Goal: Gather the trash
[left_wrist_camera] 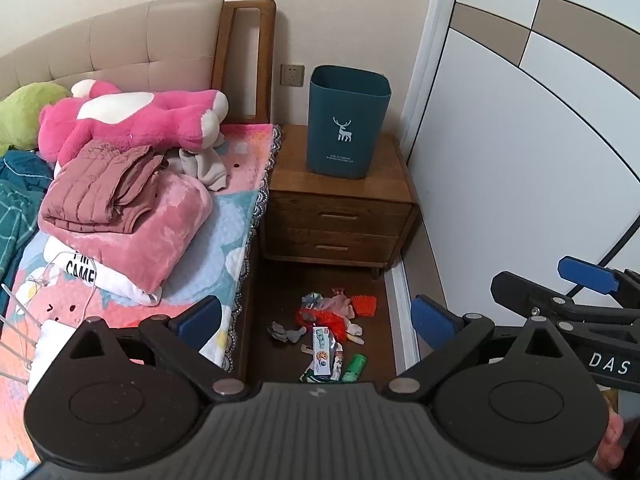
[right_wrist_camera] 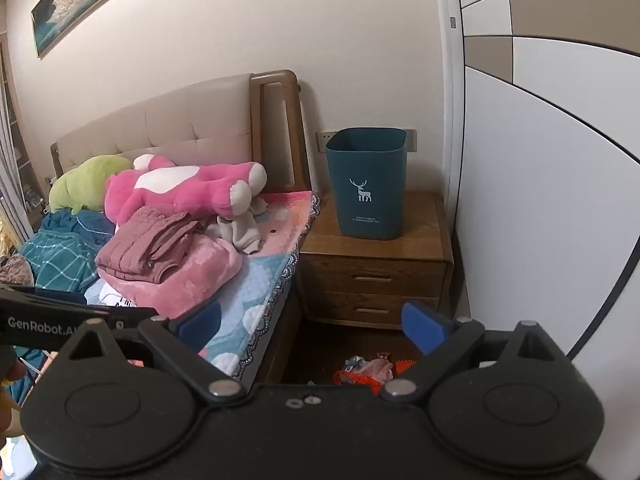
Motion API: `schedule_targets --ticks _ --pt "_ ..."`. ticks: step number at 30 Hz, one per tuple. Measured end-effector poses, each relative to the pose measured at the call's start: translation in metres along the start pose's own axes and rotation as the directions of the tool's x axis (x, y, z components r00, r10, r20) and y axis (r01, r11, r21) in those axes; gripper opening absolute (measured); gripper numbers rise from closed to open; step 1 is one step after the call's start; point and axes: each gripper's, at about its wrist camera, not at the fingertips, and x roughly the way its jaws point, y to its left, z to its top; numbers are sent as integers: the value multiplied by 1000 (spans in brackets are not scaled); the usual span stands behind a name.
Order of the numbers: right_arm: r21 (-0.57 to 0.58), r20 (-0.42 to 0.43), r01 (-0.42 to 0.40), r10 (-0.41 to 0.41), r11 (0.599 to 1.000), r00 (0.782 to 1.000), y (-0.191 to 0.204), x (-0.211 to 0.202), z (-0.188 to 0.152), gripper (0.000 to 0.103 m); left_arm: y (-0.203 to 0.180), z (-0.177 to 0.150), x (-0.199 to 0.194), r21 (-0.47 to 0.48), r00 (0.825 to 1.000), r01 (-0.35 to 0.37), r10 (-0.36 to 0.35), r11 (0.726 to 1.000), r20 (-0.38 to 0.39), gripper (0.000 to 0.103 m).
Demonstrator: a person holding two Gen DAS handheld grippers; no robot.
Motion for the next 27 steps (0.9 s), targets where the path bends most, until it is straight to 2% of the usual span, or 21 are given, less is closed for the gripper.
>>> schedule_targets --ticks 12,27 --pt "13 27 -11 10 1000 1000 0 -8 0 98 -2 3 -12 -15 999 -10 10 1000 30 102" --pt "11 37 -27 26 1000 999 7 -12 1 98 0 4 -14 -22 999 -7 8 1000 32 102"
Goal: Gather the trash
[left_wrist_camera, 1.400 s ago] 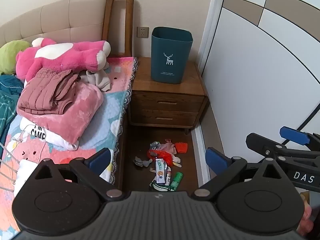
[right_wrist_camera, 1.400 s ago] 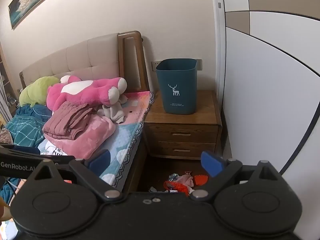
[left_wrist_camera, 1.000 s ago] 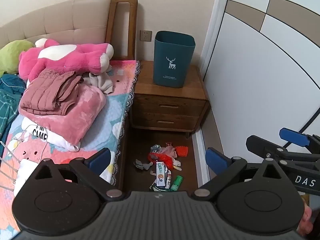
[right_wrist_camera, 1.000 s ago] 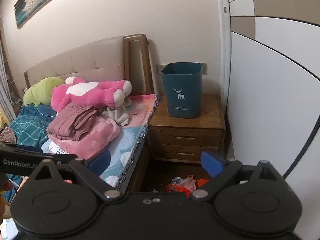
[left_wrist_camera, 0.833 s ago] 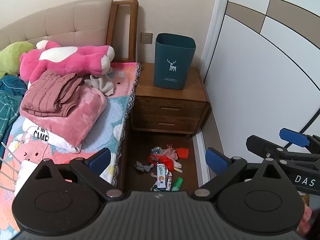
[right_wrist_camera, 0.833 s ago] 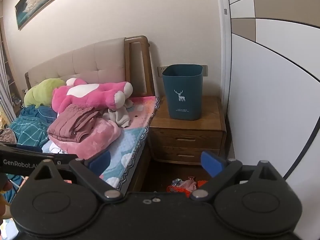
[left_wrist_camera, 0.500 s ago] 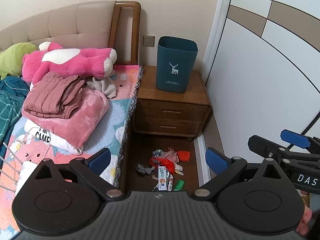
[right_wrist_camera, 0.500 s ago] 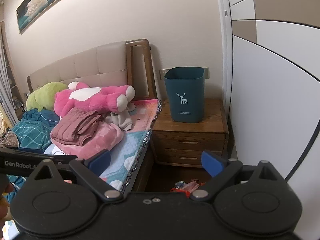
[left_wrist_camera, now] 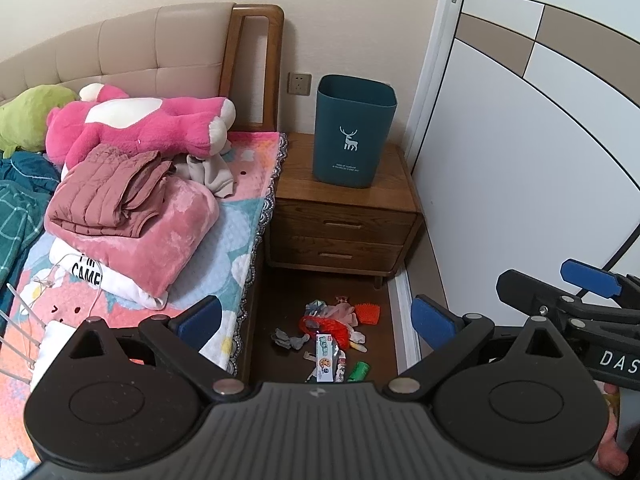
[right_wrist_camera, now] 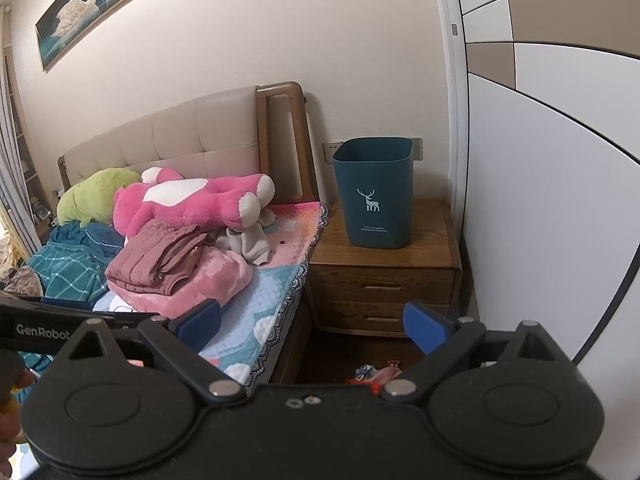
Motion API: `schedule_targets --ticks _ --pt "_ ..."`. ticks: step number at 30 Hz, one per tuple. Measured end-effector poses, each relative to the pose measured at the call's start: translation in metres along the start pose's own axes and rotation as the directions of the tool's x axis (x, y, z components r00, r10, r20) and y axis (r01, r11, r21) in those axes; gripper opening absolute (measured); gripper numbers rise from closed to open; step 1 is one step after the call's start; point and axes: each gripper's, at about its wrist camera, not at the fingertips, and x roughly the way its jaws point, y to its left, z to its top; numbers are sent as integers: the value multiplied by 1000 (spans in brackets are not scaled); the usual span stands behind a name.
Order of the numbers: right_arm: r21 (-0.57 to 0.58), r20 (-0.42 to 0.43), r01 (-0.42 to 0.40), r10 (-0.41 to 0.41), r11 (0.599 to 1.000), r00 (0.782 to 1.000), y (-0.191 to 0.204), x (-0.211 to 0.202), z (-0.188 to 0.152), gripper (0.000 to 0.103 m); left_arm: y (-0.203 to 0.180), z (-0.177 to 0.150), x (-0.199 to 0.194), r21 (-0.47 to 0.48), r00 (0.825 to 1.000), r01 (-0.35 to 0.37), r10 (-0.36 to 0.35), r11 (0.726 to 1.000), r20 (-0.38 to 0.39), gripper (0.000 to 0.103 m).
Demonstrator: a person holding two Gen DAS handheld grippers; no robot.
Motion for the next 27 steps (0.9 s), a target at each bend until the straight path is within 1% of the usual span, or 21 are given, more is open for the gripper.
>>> schedule_targets --ticks 9,27 --pt "2 6 10 -10 1000 1000 0 -1 -2 98 -5 -1 -8 6 999 3 -3 1000 39 102" --pt "-6 8 -3 3 1000 1000 1 -2 0 97 -1 -1 -9 -6 999 12 -11 1000 53 102"
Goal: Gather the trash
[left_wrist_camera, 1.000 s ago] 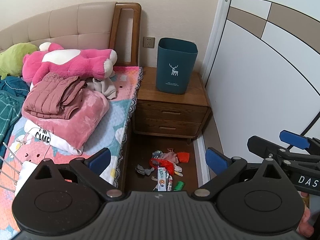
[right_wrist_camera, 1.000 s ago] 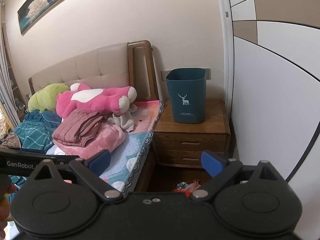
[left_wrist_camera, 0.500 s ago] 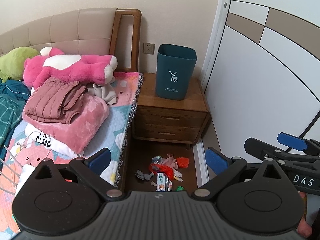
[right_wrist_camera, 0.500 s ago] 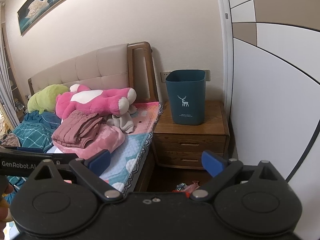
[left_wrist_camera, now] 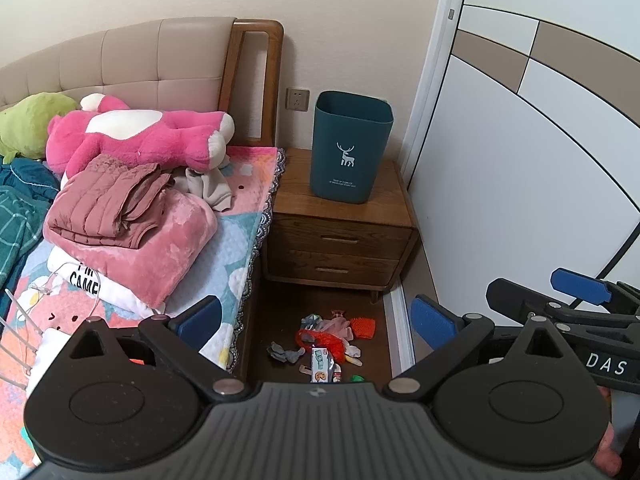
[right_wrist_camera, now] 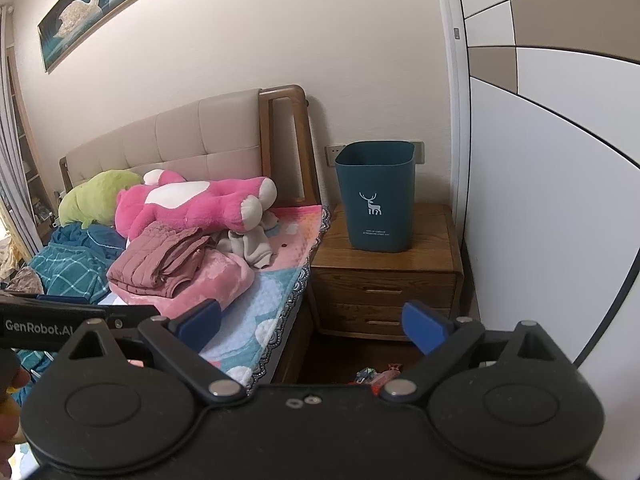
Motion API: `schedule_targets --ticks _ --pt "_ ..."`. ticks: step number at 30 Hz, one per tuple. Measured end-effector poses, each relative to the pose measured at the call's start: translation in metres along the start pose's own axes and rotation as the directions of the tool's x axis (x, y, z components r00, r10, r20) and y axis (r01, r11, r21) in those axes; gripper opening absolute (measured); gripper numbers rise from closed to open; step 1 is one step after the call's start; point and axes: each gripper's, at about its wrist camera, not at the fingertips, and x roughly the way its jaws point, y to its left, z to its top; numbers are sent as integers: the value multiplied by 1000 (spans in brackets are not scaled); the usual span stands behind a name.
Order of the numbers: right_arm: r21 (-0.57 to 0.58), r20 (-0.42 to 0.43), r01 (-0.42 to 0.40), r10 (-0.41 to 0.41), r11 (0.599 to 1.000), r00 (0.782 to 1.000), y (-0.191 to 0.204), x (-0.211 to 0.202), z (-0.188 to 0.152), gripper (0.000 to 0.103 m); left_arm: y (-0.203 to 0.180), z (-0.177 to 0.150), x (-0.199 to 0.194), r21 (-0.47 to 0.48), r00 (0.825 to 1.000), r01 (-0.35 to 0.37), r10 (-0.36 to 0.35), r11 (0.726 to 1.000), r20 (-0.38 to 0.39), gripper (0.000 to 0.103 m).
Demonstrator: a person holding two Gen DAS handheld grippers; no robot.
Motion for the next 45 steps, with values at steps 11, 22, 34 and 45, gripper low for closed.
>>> schedule_targets --ticks 11,22,34,45 --pt "2 16 4 -4 1000 1000 -1 1 6 97 -3 9 8 23 1000 13 -13 1000 1 101" --pt "-9 15 17 -17 1000 1000 -5 33 18 97 6 30 46 46 998 54 -54 997 -11 101" --pt "37 -5 131 -131 991 991 -16 113 33 96 24 76 159 93 981 174 -164 980 -104 101" --pt "40 -154 99 -92 994 984 -85 224 -33 96 7 18 292 83 973 39 -18 996 -231 101"
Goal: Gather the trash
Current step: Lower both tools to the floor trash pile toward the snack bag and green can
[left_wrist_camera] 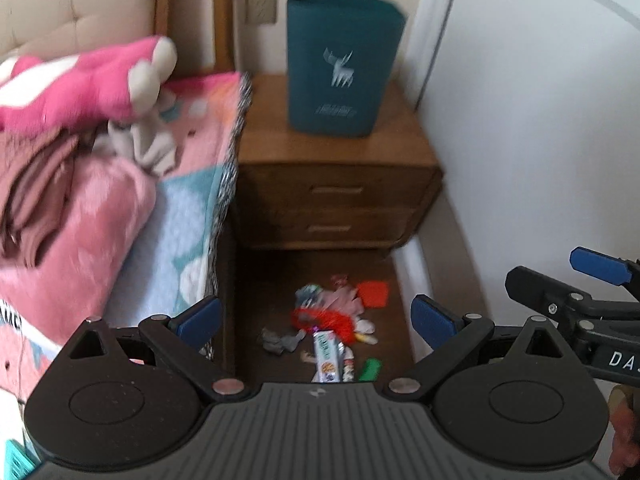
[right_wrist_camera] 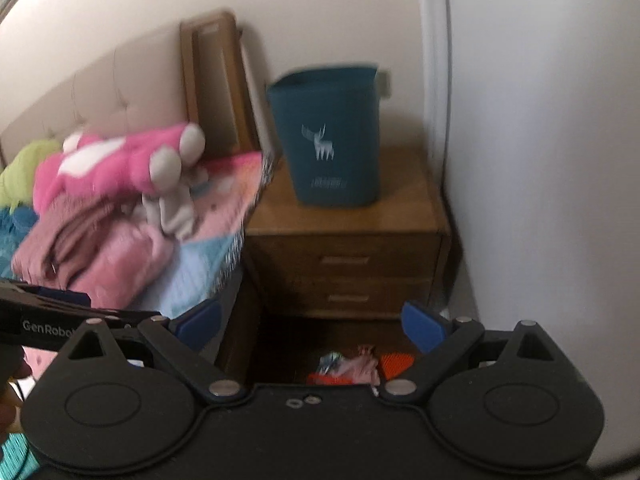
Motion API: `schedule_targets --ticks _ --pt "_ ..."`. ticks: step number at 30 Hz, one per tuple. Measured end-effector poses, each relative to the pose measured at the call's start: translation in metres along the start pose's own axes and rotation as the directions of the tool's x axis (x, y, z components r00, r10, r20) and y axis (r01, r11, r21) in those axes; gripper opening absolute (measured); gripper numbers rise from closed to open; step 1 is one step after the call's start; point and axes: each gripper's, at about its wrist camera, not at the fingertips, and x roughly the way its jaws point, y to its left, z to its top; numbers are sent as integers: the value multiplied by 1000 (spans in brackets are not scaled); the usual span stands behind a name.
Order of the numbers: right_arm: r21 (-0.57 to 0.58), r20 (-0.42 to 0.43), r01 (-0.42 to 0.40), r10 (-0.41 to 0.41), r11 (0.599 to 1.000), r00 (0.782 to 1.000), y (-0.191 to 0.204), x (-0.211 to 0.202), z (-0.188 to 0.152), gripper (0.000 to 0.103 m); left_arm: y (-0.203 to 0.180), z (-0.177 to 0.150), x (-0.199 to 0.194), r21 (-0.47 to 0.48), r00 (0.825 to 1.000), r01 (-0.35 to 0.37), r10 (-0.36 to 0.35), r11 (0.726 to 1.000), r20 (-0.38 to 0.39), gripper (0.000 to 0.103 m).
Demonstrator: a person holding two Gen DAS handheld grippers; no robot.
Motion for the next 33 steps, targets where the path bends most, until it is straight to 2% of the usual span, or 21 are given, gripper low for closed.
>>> schedule_targets --ticks 4,6,11,13,17,22,24,28,31,33 --pt "-49 -78 -26 22 998 997 -27 52 -40 96 -15 -18 56 -28 998 -63 63 998 -32 101" --pt "-71 -117 -20 11 997 993 -41 79 -69 96 -19 -29 92 -43 997 -53 51 998 -58 101" --pt "-85 -213 20 -38 996 976 -67 168 -148 96 -30 -70 207 -20 992 -33 31 999 -122 101" --pt "-99 -244 13 -37 995 969 -73 204 -180 96 -32 -89 254 -26 988 -18 14 999 -157 101" --pt "-94 -322 -13 -18 995 947 -80 279 -240 96 -34 -125 341 -24 977 -32 26 999 -212 101" --pt "-46 -418 21 -38 999 908 -99 363 -300 95 -39 -169 430 8 965 -15 17 1000 -263 101" --pt "-6 -456 55 -52 998 888 -110 391 -321 95 -38 -183 464 6 953 -1 2 1000 -302 101" --pt "102 -517 149 -75 984 852 -138 438 -348 95 -32 -204 523 -15 924 8 -13 1000 -382 101" --pt "142 -569 214 -98 966 817 -152 465 -364 94 -33 -211 555 -9 912 28 -29 1000 -410 101" --pt "187 -598 241 -84 952 797 -161 478 -372 94 -35 -215 571 8 903 33 -26 999 -429 101"
